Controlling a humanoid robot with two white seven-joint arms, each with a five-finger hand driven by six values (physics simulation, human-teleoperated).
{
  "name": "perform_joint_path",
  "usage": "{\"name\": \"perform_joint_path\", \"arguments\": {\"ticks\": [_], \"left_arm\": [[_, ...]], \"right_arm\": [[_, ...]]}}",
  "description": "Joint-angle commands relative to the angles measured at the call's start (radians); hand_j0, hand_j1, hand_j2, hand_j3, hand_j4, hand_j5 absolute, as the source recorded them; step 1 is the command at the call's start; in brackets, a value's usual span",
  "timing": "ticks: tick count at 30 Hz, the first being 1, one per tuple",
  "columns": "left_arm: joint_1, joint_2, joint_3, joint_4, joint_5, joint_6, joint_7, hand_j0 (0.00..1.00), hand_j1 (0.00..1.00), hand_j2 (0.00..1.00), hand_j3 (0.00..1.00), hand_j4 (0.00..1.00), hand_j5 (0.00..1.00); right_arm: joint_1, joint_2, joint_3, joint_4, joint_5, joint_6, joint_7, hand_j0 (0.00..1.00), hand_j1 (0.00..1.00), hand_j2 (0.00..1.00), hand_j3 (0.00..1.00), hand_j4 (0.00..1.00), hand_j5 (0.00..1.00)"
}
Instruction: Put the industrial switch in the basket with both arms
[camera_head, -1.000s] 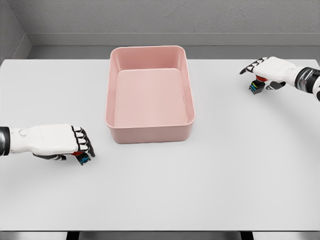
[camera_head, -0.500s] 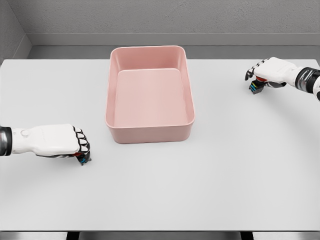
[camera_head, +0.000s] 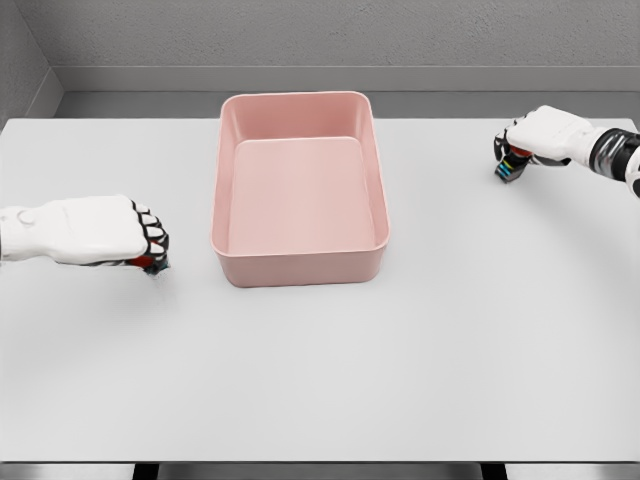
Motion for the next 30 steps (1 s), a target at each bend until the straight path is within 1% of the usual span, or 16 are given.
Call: {"name": "perform_joint_path", "arguments": {"ticks": [1,3,5,7,9,12,15,17,18,19,21,23,25,28,29,30], "left_arm": [[-0.005,-0.001,0.002,0.006,0.008,0.001,-0.001,0.45,0.45,0.45,0.45,0.45,0.45],[-0.035,-0.01,0.002,0.026,0.008,0.001,-0.001,0.44,0.44,0.44,0.44,0.44,0.44],[-0.06,-0.013,0.002,0.041,0.009,0.001,-0.001,0.45,0.45,0.45,0.45,0.45,0.45],[-0.093,-0.03,0.002,0.044,0.012,0.001,-0.001,0.45,0.45,0.45,0.45,0.45,0.45],[-0.15,-0.102,-0.004,0.122,0.011,0.001,-0.002,0.45,0.45,0.45,0.45,0.45,0.45],[-0.224,-0.17,-0.006,0.218,0.012,0.001,0.001,0.45,0.45,0.45,0.45,0.45,0.45],[-0.245,-0.26,-0.007,0.235,0.0,0.001,-0.007,0.45,0.45,0.45,0.45,0.45,0.45],[-0.279,-0.298,-0.061,0.235,-0.001,0.001,-0.008,0.45,0.45,0.45,0.45,0.45,0.45],[-0.319,-0.338,-0.127,0.236,-0.003,0.001,-0.008,0.45,0.45,0.45,0.45,0.45,0.45],[-0.334,-0.383,-0.162,0.248,-0.024,0.001,-0.007,0.45,0.45,0.45,0.45,0.45,0.45],[-0.341,-0.502,-0.174,0.353,-0.072,0.001,-0.01,0.45,0.45,0.45,0.45,0.45,0.45],[-0.364,-0.564,-0.262,0.357,-0.087,0.001,-0.008,0.45,0.45,0.45,0.45,0.45,0.45],[-0.364,-0.572,-0.291,0.353,-0.087,0.001,-0.005,0.45,0.45,0.45,0.45,0.45,0.45],[-0.364,-0.565,-0.291,0.353,-0.086,0.001,-0.005,0.48,0.48,0.48,0.48,0.48,0.48],[-0.364,-0.562,-0.291,0.353,-0.083,0.001,-0.005,0.52,0.52,0.52,0.52,0.52,0.52],[-0.364,-0.559,-0.289,0.351,-0.081,0.001,-0.002,0.62,0.62,0.62,0.62,0.62,0.62]], "right_arm": [[0.0,0.0,-0.003,-0.017,-0.005,0.001,-0.003,0.46,0.46,0.46,0.46,0.46,0.46],[-0.005,-0.002,-0.005,-0.035,-0.007,0.001,-0.002,0.46,0.46,0.46,0.46,0.46,0.46],[-0.009,0.0,-0.048,-0.038,-0.007,0.001,-0.002,0.46,0.46,0.46,0.46,0.46,0.46],[-0.011,-0.01,-0.055,-0.072,-0.01,0.001,0.001,0.46,0.46,0.46,0.46,0.46,0.46],[-0.011,-0.008,-0.057,-0.081,-0.01,0.001,0.007,0.46,0.46,0.46,0.46,0.46,0.46],[-0.011,-0.01,-0.078,-0.093,-0.011,0.001,0.012,0.46,0.46,0.46,0.46,0.46,0.46],[-0.011,-0.016,-0.078,-0.124,-0.016,0.001,0.014,0.46,0.46,0.46,0.46,0.46,0.46],[-0.012,-0.017,-0.078,-0.127,-0.016,0.001,0.015,0.46,0.46,0.46,0.46,0.46,0.46],[-0.012,-0.017,-0.078,-0.13,-0.016,0.001,0.018,0.46,0.46,0.46,0.46,0.46,0.46],[-0.012,-0.016,-0.078,-0.133,-0.017,0.001,0.027,0.46,0.46,0.46,0.46,0.46,0.46],[-0.02,-0.016,-0.08,-0.144,-0.019,0.001,0.029,0.46,0.46,0.46,0.46,0.46,0.46],[-0.021,-0.016,-0.08,-0.144,-0.019,0.001,0.027,0.46,0.46,0.46,0.46,0.46,0.46],[-0.021,-0.016,-0.092,-0.156,-0.02,0.001,0.027,0.46,0.46,0.46,0.46,0.46,0.46],[-0.023,-0.017,-0.095,-0.181,-0.03,0.001,0.027,0.46,0.46,0.46,0.46,0.46,0.46],[-0.023,-0.017,-0.097,-0.187,-0.036,0.001,0.027,0.46,0.46,0.46,0.46,0.46,0.46],[-0.023,-0.016,-0.097,-0.19,-0.037,0.001,0.027,0.46,0.46,0.46,0.46,0.46,0.46]]}}
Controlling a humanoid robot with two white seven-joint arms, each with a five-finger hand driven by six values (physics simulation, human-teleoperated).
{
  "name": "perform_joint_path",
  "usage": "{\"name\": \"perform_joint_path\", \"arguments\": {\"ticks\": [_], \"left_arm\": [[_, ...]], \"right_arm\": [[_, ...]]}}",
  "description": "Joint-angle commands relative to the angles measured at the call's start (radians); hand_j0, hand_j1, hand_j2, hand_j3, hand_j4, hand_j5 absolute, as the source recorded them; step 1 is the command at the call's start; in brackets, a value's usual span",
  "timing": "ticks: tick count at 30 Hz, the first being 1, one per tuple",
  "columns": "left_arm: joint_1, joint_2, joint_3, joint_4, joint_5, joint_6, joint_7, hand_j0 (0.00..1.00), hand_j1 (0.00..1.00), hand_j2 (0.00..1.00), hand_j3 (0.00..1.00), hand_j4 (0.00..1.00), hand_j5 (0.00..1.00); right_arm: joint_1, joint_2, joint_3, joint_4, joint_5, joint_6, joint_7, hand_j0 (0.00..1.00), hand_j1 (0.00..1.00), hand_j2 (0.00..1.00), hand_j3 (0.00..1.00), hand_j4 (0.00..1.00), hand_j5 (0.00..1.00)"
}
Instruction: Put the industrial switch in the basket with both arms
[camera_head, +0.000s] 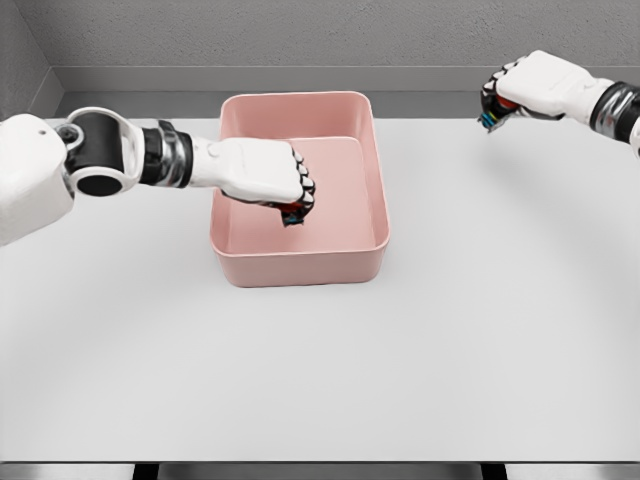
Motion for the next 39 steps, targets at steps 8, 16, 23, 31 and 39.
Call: {"name": "perform_joint_path", "arguments": {"ticks": [8,16,23,31,39], "left_arm": [[-0.006,-0.002,0.006,0.014,0.018,0.002,0.006,1.0,1.0,1.0,1.0,1.0,1.0],[-0.068,0.46,0.018,0.028,0.616,0.002,0.009,1.0,1.0,1.0,1.0,1.0,1.0],[0.035,0.484,0.015,0.109,0.624,0.002,0.008,1.0,1.0,1.0,1.0,1.0,1.0],[0.041,0.472,-0.033,0.097,0.616,0.002,0.005,1.0,1.0,1.0,1.0,1.0,1.0],[0.043,0.466,-0.062,0.083,0.616,0.002,0.005,1.0,1.0,1.0,1.0,1.0,1.0]], "right_arm": [[0.012,-0.001,-0.003,-0.074,-0.039,0.001,-0.001,0.46,0.46,0.46,0.46,0.46,0.46],[0.067,-0.053,-0.003,-0.213,-0.116,0.001,0.001,0.46,0.46,0.46,0.46,0.46,0.46],[0.103,-0.113,-0.005,-0.322,-0.186,0.001,0.001,0.46,0.46,0.46,0.46,0.46,0.46],[0.129,-0.128,-0.005,-0.437,-0.211,0.001,0.001,0.46,0.46,0.46,0.46,0.46,0.46],[0.13,-0.114,-0.005,-0.515,-0.231,0.001,0.001,0.45,0.45,0.45,0.45,0.45,0.45]]}}
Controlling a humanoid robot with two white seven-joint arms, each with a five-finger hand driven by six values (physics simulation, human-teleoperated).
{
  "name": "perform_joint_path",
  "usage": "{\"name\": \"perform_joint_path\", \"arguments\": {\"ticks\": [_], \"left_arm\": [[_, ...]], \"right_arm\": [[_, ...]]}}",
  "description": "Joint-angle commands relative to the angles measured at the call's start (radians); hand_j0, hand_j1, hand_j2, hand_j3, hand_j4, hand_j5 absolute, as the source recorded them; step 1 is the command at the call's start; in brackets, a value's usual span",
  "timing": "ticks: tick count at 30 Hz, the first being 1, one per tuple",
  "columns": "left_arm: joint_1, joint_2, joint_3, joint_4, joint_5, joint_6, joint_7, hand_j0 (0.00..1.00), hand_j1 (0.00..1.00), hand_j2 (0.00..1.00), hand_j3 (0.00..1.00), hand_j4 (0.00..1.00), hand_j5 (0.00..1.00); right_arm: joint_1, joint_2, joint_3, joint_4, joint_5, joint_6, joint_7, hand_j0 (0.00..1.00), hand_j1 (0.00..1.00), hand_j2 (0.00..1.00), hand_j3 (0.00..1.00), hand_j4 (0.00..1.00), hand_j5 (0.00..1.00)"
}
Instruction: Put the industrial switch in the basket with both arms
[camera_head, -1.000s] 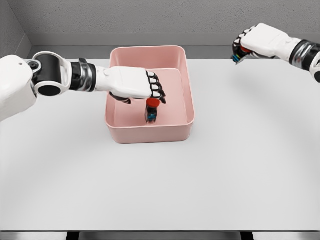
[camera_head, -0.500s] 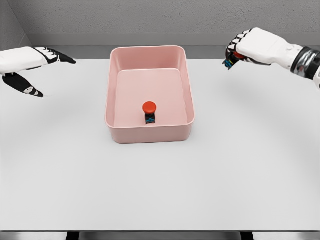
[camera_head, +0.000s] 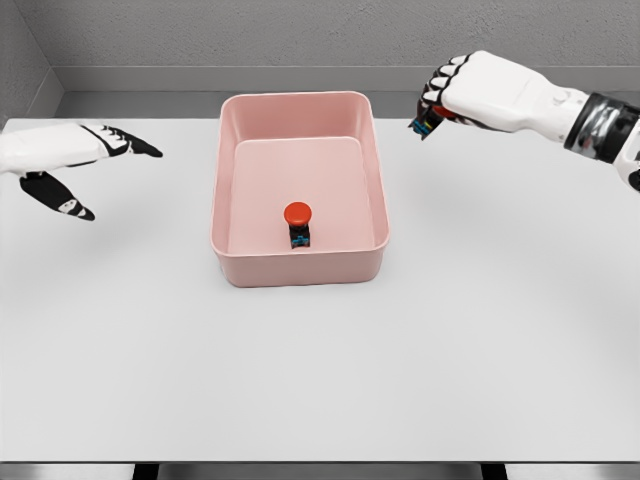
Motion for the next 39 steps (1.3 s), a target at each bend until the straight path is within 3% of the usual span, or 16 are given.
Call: {"name": "perform_joint_path", "arguments": {"ticks": [1,8,21,24,30,32,34,39], "left_arm": [[0.0,-0.001,-0.004,-0.002,0.007,0.002,0.0,1.0,1.0,1.0,1.0,1.0,1.0],[0.0,-0.001,-0.008,-0.003,0.007,0.002,0.0,1.0,1.0,1.0,1.0,1.0,1.0],[0.0,-0.01,-0.01,-0.003,0.006,0.002,0.0,1.0,1.0,1.0,1.0,1.0,1.0],[0.0,-0.012,-0.01,-0.003,0.006,0.002,0.0,1.0,1.0,1.0,1.0,1.0,1.0],[0.0,-0.016,-0.01,-0.003,0.006,0.002,0.0,1.0,1.0,1.0,1.0,1.0,1.0],[0.0,-0.016,-0.01,-0.003,0.006,0.002,0.0,1.0,1.0,1.0,1.0,1.0,1.0],[0.0,-0.016,-0.01,-0.003,0.006,0.002,0.0,1.0,1.0,1.0,1.0,1.0,1.0],[0.0,-0.018,-0.01,-0.003,0.006,0.002,0.0,1.0,1.0,1.0,1.0,1.0,1.0]], "right_arm": [[0.0,0.002,0.0,-0.037,-0.015,0.001,-0.001,0.45,0.45,0.45,0.45,0.45,0.45],[-0.002,0.057,0.006,-0.08,-0.015,0.001,0.011,0.45,0.45,0.45,0.45,0.45,0.45],[-0.009,0.203,0.018,-0.071,-0.01,0.001,0.061,0.45,0.45,0.45,0.45,0.45,0.45],[-0.012,0.244,0.018,-0.04,-0.001,0.001,0.08,0.45,0.45,0.45,0.45,0.45,0.45],[-0.037,0.306,0.017,0.089,0.002,0.001,0.114,0.48,0.48,0.48,0.48,0.48,0.48],[-0.043,0.321,0.015,0.118,0.002,0.001,0.114,0.56,0.56,0.56,0.56,0.56,0.56],[-0.044,0.33,0.014,0.118,-0.002,0.001,0.114,1.0,1.0,1.0,1.0,1.0,1.0],[-0.043,0.329,0.014,0.113,-0.01,0.001,0.113,1.0,1.0,1.0,1.0,1.0,1.0]]}}
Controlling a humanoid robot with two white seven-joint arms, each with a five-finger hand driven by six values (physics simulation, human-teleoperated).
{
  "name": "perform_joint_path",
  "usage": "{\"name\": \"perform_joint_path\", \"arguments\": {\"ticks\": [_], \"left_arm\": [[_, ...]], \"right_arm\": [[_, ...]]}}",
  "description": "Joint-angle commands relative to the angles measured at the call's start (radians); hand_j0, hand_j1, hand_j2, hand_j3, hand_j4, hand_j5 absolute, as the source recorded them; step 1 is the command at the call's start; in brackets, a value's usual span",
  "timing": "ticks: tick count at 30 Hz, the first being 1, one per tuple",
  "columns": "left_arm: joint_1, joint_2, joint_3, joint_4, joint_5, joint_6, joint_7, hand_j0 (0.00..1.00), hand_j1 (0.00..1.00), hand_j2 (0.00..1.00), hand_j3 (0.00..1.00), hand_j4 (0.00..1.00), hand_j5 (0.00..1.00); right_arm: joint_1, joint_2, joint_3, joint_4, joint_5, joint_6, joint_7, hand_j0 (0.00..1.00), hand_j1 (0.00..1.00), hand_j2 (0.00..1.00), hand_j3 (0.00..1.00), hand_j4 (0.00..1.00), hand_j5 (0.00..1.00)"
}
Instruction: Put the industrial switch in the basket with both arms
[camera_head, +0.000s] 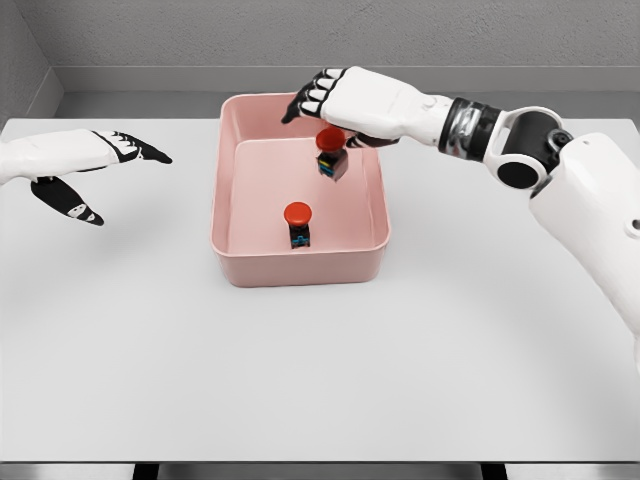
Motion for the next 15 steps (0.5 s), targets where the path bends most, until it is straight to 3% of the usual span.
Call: {"name": "perform_joint_path", "arguments": {"ticks": [1,7,9,13,15], "left_arm": [[0.0,0.0,0.002,0.0,0.007,0.002,0.0,1.0,1.0,1.0,1.0,1.0,1.0],[0.0,0.0,0.002,0.002,0.008,0.002,0.0,1.0,1.0,1.0,1.0,1.0,1.0],[0.0,-0.02,0.002,0.0,0.01,0.002,0.0,1.0,1.0,1.0,1.0,1.0,1.0],[0.008,-0.023,0.002,0.0,0.01,0.002,0.0,1.0,1.0,1.0,1.0,1.0,1.0],[0.011,-0.023,0.0,0.0,0.01,0.002,0.0,1.0,1.0,1.0,1.0,1.0,1.0]], "right_arm": [[0.0,0.002,-0.002,-0.001,-0.01,0.001,-0.001,1.0,1.0,1.0,1.0,1.0,1.0],[-0.002,-0.015,-0.015,-0.021,-0.035,0.001,-0.003,1.0,1.0,1.0,1.0,1.0,1.0],[0.012,-0.066,-0.051,-0.015,-0.036,0.001,-0.003,1.0,1.0,1.0,1.0,1.0,1.0],[0.098,-0.173,-0.195,0.0,-0.036,0.001,-0.003,1.0,1.0,1.0,1.0,1.0,1.0],[0.14,-0.189,-0.293,0.017,-0.036,0.001,-0.001,1.0,1.0,1.0,1.0,1.0,1.0]]}}
